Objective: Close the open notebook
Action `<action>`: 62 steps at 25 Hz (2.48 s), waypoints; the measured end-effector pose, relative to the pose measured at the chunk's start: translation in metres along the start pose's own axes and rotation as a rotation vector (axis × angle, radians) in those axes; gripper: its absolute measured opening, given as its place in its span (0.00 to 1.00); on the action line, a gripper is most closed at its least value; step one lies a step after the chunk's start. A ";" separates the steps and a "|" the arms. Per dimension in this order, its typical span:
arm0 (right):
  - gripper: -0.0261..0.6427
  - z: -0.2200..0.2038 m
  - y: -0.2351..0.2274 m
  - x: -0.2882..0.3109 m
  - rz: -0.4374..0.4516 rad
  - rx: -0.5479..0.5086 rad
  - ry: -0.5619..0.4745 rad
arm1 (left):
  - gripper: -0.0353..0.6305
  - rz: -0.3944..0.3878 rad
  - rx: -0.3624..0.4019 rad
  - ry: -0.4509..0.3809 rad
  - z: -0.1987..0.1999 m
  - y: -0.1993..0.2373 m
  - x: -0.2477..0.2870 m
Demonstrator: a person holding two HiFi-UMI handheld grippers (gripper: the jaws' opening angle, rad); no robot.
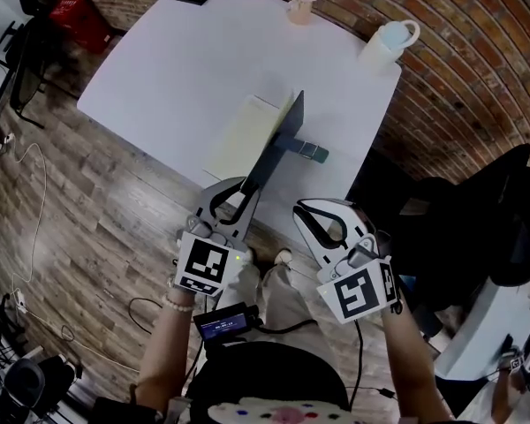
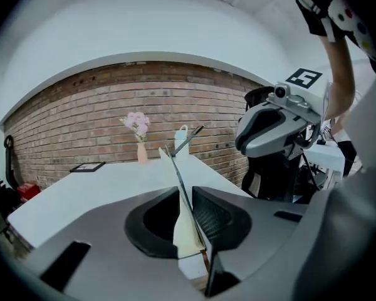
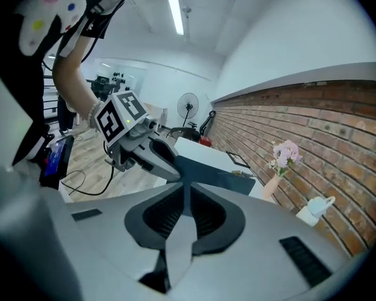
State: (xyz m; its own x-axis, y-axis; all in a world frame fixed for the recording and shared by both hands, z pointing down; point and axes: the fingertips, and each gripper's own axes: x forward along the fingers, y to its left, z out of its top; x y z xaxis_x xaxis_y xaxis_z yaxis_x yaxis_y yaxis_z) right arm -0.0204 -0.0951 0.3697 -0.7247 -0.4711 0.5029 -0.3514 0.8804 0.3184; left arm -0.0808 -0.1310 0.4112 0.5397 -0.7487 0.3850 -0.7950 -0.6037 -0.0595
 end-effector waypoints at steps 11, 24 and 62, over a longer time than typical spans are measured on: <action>0.12 -0.007 0.004 -0.009 -0.059 0.075 0.018 | 0.16 0.035 -0.118 -0.008 -0.003 0.025 -0.010; 0.12 -0.015 0.012 -0.011 -0.078 0.108 0.047 | 0.16 0.170 -0.296 -0.016 -0.018 0.063 -0.018; 0.12 -0.034 0.013 -0.023 -0.159 0.188 0.102 | 0.24 0.369 -0.293 0.192 -0.096 0.108 -0.004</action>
State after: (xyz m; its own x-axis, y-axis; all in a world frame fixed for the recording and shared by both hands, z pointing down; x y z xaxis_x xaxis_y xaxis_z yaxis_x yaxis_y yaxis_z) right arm 0.0112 -0.0746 0.3896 -0.5918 -0.5987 0.5397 -0.5667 0.7852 0.2497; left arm -0.1957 -0.1670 0.4915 0.1698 -0.8168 0.5513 -0.9822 -0.1862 0.0267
